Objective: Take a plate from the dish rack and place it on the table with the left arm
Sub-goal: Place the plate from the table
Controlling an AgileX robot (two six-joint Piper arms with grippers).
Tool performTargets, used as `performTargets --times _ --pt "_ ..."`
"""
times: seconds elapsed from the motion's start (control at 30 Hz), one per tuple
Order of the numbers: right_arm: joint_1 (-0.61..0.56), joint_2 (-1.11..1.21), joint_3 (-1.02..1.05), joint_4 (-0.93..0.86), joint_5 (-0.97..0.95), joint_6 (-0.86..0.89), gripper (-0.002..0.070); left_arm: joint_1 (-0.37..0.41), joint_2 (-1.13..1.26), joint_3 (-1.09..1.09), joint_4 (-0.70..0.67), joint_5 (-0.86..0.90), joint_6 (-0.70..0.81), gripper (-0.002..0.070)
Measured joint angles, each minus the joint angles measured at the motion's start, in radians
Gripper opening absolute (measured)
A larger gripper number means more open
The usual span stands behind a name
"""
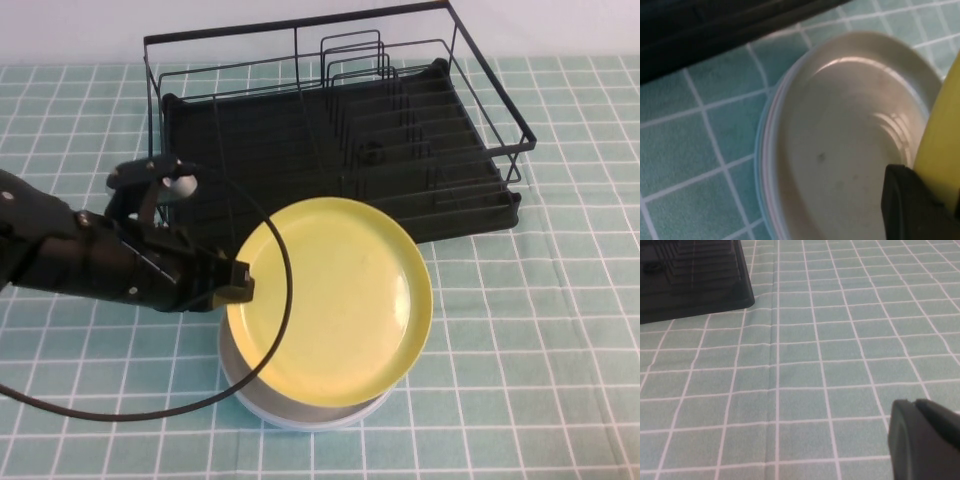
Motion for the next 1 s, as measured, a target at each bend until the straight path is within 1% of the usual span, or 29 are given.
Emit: performTargets --times 0.27,0.33,0.4,0.47,0.57,0.63,0.7,0.8,0.87,1.0 --pt "0.0 0.0 0.0 0.0 0.0 0.0 -0.0018 0.0 0.087 0.0 -0.011 -0.015 0.045 0.0017" --pt "0.0 0.0 0.0 0.0 0.0 0.0 -0.0018 0.0 0.089 0.0 -0.013 -0.015 0.062 0.0032" --pt "0.0 0.0 0.0 0.0 0.0 0.0 -0.0018 0.0 0.092 0.0 -0.011 -0.015 0.071 0.0071" --pt "0.0 0.0 0.0 0.0 0.0 0.0 -0.0018 0.0 0.092 0.0 0.0 -0.015 0.075 0.0137" --pt "0.0 0.0 0.0 0.0 0.0 0.0 -0.0018 0.0 0.092 0.0 0.019 -0.015 0.072 0.0277" --pt "0.0 0.0 0.0 0.0 0.0 0.0 -0.0018 0.0 0.092 0.0 0.023 -0.015 0.065 0.0347" --pt "0.0 0.0 0.0 0.0 0.0 0.0 -0.0018 0.0 0.092 0.0 0.025 -0.013 0.057 0.0378" --pt "0.0 0.0 0.0 0.0 0.0 0.0 -0.0018 0.0 0.092 0.0 0.056 -0.013 0.032 0.0395" --pt "0.0 0.0 0.0 0.0 0.0 0.0 -0.0018 0.0 0.081 0.0 0.108 -0.011 -0.005 0.04" --pt "0.0 0.0 0.0 0.0 0.0 0.0 -0.0018 0.002 0.014 0.0 0.277 -0.014 -0.136 0.0403"
